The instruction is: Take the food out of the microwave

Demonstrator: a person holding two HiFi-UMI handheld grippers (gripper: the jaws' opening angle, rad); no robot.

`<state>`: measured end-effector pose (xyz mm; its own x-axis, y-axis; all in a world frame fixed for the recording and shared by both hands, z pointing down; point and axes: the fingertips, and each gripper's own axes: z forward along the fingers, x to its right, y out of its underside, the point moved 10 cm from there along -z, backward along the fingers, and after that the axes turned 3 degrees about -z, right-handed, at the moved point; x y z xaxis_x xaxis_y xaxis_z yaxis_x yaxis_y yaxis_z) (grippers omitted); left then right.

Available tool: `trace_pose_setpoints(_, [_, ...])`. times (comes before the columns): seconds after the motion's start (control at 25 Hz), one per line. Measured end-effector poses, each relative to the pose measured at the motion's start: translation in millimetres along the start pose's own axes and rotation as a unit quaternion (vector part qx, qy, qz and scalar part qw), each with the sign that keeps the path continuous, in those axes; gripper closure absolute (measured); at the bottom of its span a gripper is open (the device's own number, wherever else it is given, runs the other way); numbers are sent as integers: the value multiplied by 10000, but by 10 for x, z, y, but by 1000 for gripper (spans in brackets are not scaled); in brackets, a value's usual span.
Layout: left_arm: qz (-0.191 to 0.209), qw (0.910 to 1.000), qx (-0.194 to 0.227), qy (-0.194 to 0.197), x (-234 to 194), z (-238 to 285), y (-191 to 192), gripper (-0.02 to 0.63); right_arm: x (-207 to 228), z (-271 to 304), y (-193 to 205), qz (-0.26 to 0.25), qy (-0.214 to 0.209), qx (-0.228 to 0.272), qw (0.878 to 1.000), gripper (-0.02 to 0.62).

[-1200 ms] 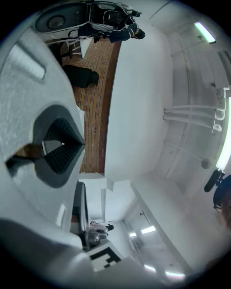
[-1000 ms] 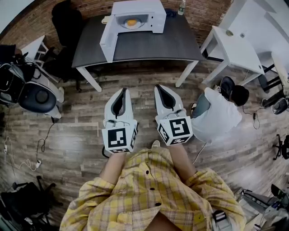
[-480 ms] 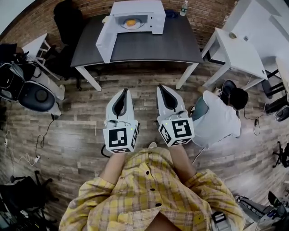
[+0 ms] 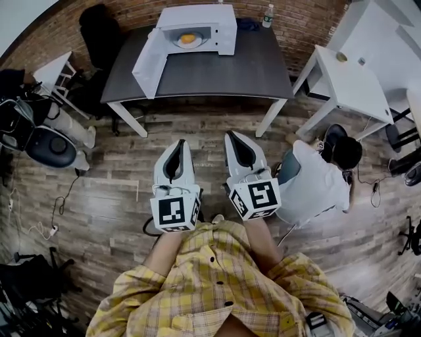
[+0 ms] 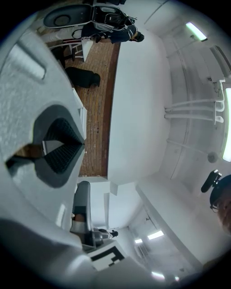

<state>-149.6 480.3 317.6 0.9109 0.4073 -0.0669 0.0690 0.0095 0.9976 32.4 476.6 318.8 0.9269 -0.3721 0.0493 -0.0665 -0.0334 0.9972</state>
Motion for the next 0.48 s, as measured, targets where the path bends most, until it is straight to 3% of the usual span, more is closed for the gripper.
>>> trace_pose_setpoints(0.48, [-235, 9997, 2, -41, -228, 707, 202, 607, 346, 608, 193, -155, 117, -143, 9997, 592])
